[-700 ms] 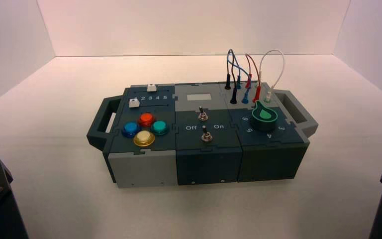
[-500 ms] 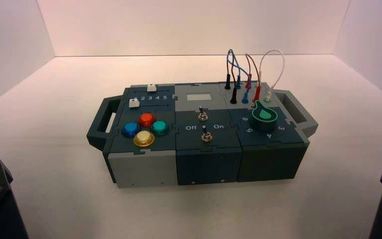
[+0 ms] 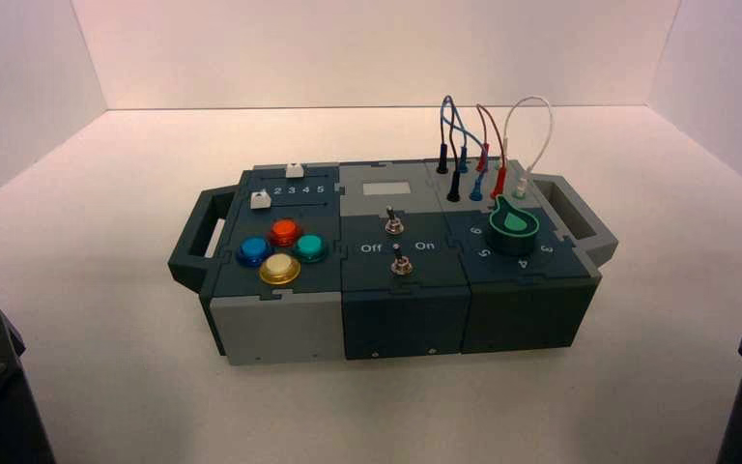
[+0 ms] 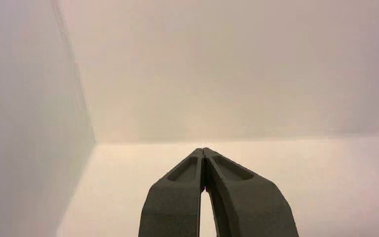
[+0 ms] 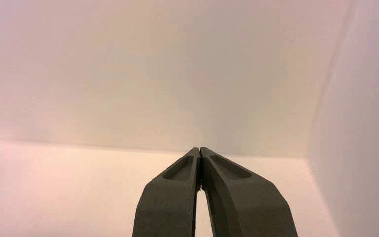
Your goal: Push the red button with the right gripper.
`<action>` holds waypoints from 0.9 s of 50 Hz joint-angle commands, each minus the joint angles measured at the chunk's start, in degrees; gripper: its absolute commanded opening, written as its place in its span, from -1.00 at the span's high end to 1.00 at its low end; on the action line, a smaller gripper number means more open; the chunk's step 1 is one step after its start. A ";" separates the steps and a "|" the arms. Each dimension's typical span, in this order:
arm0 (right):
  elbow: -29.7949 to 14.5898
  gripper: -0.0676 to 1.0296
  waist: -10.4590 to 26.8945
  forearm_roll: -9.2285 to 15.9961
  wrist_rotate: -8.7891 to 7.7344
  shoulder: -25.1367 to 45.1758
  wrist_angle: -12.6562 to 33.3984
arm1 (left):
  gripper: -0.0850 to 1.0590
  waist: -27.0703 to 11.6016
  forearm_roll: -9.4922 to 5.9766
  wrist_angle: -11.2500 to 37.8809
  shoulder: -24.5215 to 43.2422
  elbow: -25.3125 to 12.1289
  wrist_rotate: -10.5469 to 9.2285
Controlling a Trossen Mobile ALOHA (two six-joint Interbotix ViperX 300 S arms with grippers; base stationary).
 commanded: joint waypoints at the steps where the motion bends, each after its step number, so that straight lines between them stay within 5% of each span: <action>1: -3.78 0.92 3.16 0.00 0.09 2.11 4.04 | 0.91 -4.39 -0.26 6.94 2.02 -3.96 0.18; 9: -4.31 0.92 5.98 0.18 0.09 3.78 6.50 | 0.91 -8.35 -0.35 11.51 3.60 -4.83 0.18; 11: -5.10 0.92 10.11 0.26 0.09 6.24 9.05 | 0.91 -13.97 -0.26 16.61 6.50 -6.15 0.18; 15: -6.06 0.92 13.45 0.26 0.09 8.17 10.72 | 0.91 -16.96 -0.26 21.18 8.79 -7.03 0.18; 30: -8.17 0.92 20.48 0.62 0.09 14.33 13.89 | 0.91 -21.97 -1.23 41.48 16.26 -9.58 0.26; 45: -9.32 0.92 31.29 1.32 0.18 18.37 18.37 | 0.91 -24.52 -1.76 44.56 16.52 -9.76 0.35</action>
